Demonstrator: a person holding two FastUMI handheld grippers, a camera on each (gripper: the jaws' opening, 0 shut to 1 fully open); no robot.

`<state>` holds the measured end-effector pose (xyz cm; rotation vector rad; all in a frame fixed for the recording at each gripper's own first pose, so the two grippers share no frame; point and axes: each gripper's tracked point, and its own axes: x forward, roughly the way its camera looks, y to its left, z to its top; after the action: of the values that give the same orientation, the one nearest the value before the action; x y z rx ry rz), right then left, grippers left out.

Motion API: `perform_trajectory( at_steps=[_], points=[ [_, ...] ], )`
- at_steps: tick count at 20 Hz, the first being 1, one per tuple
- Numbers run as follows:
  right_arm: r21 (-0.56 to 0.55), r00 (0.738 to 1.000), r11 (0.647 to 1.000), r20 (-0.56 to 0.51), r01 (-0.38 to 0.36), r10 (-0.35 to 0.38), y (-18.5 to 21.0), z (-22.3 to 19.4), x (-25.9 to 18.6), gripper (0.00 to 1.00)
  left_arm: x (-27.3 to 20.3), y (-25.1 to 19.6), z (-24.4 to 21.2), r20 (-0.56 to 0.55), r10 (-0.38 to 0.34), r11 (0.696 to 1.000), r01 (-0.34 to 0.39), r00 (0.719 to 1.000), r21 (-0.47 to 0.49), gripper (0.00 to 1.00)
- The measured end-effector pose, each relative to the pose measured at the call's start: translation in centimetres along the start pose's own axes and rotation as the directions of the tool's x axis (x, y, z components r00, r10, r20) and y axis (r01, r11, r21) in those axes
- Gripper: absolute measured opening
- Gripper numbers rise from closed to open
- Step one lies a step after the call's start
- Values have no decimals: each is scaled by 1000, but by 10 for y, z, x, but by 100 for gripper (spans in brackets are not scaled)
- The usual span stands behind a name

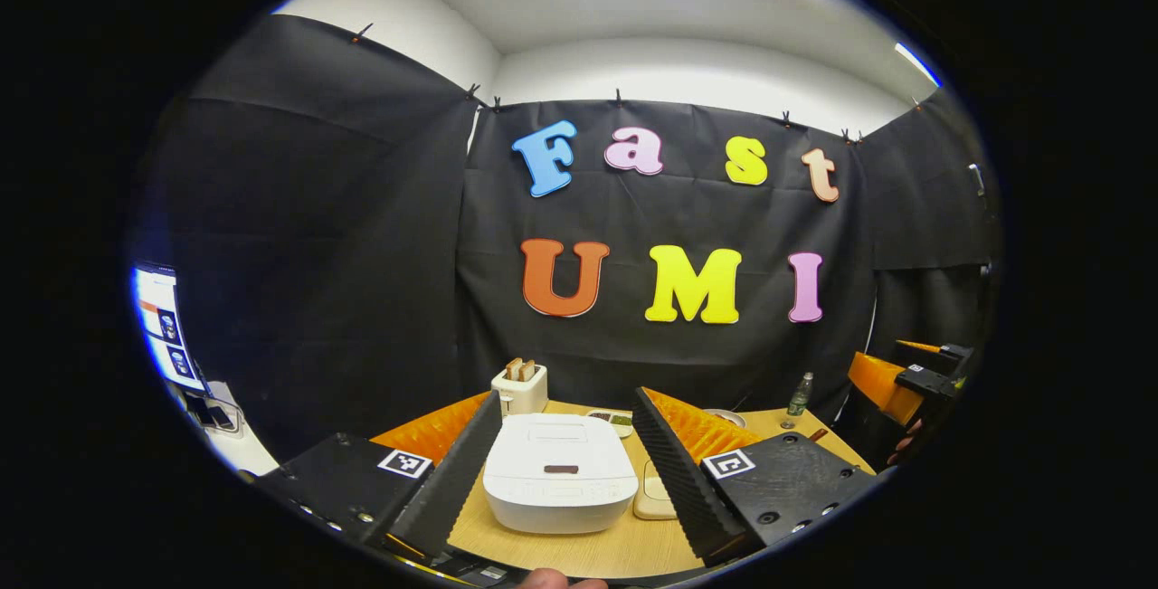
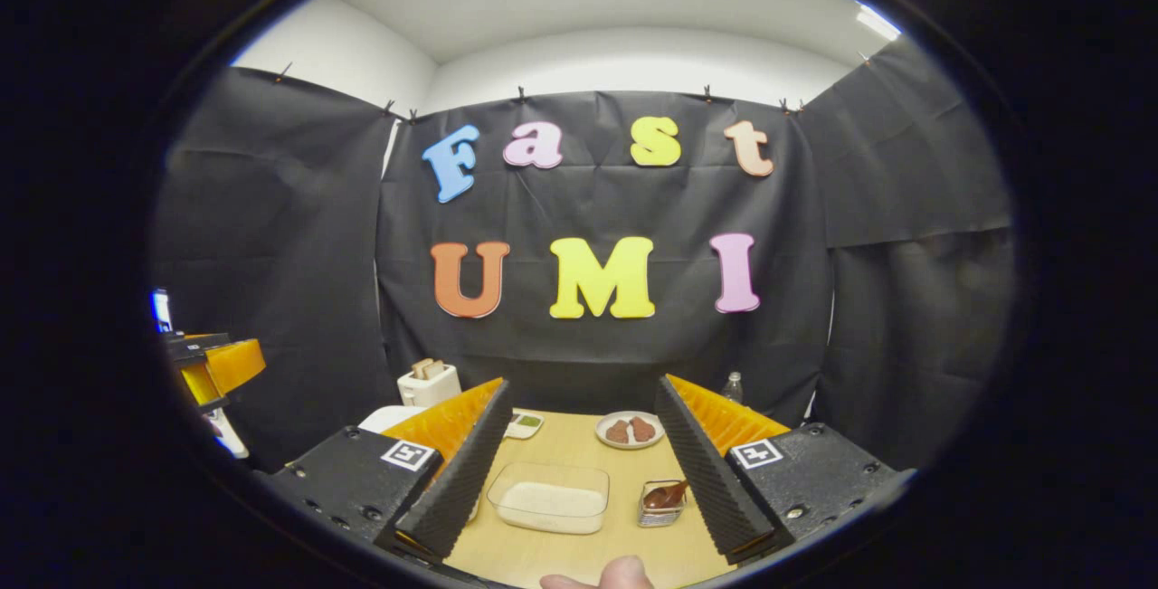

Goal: Close the left gripper, press the button to open the rice cooker; take a wooden spoon from the chopstick holder with the right hand, scoop a spoonful of rice and pour it into the rice cooker, then put the wooden spoon back into the chopstick holder.

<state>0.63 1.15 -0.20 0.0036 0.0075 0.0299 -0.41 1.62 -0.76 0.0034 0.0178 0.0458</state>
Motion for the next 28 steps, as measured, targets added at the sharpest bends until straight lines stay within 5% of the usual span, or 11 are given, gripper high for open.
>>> perform_trajectory(
  at_steps=[19, 22, 23, 24, 26, 28],
  points=[
    [-8, 998, 998, -12, -67, 67, 9, -7, 51, 100, 25, 0, -29, -97, 31, 999, -29, 995, 24, 94],
    [-22, 997, 997, 2, -76, 76, 2, -13, 65, 100, 44, -6, -48, -174, 24, 999, -17, 985, 42, 82],
    [-28, 997, 997, 2, -77, 77, -3, -15, 73, 100, 52, -4, -54, -196, 28, 999, -19, 980, 46, 65],
    [-26, 997, 997, 1, -75, 75, -11, -16, 82, 100, 60, -7, -58, -219, 29, 999, -20, 975, 42, 64],
    [-5, 998, 998, -10, -68, 68, -26, -23, 98, 100, 74, -11, -70, -268, 35, 999, -29, 963, 25, 28],
    [15, 998, 998, -29, -60, 61, -40, -31, 118, 100, 89, -15, -84, -323, 46, 999, -41, 945, 20, 11]
  ],
)
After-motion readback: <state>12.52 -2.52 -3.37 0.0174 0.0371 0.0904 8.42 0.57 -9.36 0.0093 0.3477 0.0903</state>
